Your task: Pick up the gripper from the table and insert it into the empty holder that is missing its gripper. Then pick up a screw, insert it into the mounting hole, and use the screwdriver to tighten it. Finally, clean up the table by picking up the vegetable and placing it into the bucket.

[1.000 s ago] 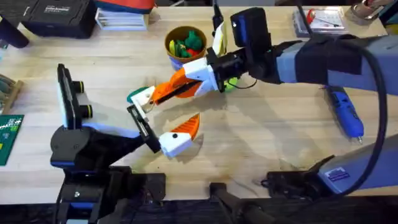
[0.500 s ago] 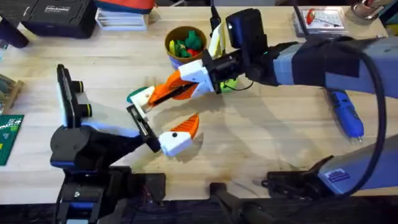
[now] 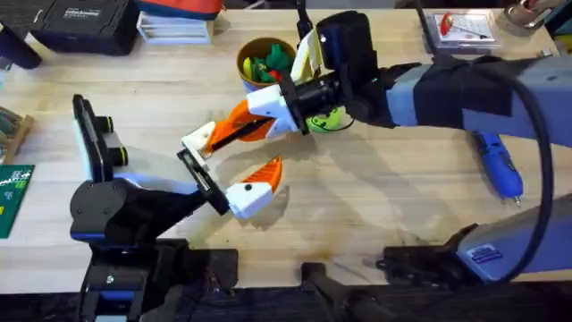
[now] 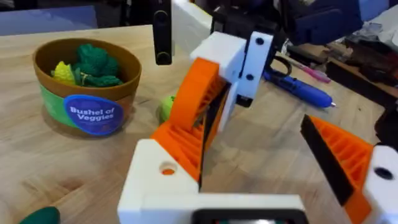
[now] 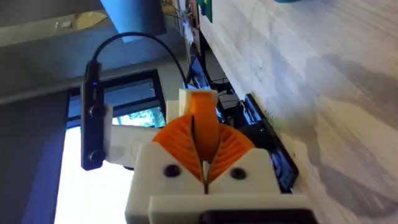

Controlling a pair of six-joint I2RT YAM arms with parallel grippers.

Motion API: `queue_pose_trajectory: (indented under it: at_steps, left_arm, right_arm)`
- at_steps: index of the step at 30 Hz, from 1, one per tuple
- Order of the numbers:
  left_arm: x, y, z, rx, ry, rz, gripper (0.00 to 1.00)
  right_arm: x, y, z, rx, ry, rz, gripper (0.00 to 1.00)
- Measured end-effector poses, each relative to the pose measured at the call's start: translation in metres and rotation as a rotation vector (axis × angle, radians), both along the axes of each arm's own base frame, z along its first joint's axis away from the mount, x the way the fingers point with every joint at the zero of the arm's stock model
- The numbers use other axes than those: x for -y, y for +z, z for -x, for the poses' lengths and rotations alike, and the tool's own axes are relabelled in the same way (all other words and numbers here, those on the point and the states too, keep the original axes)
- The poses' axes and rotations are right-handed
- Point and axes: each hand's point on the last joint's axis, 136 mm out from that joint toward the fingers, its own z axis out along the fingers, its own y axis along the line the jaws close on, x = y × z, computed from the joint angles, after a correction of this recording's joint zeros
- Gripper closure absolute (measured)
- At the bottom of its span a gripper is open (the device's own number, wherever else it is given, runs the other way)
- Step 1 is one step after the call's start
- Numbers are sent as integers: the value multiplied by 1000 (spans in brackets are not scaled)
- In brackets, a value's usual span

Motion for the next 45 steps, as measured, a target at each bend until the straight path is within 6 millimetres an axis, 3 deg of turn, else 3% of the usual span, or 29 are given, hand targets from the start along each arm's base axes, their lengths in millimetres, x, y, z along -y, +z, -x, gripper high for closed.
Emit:
queue_pose_trajectory:
  at_steps: [17, 27, 45]
  left_arm:
    - [-1, -1, -2, -5, 12, 1, 14]
    - [-7, 0, -8, -1, 59, -3, 14]
    - [-8, 0, -9, -2, 66, -3, 13]
  right_arm:
    - [-13, -2, 3, -2, -30, 23, 994]
    - [-23, -1, -6, 53, -98, 31, 994]
    - [-26, -2, -8, 68, -118, 38, 994]
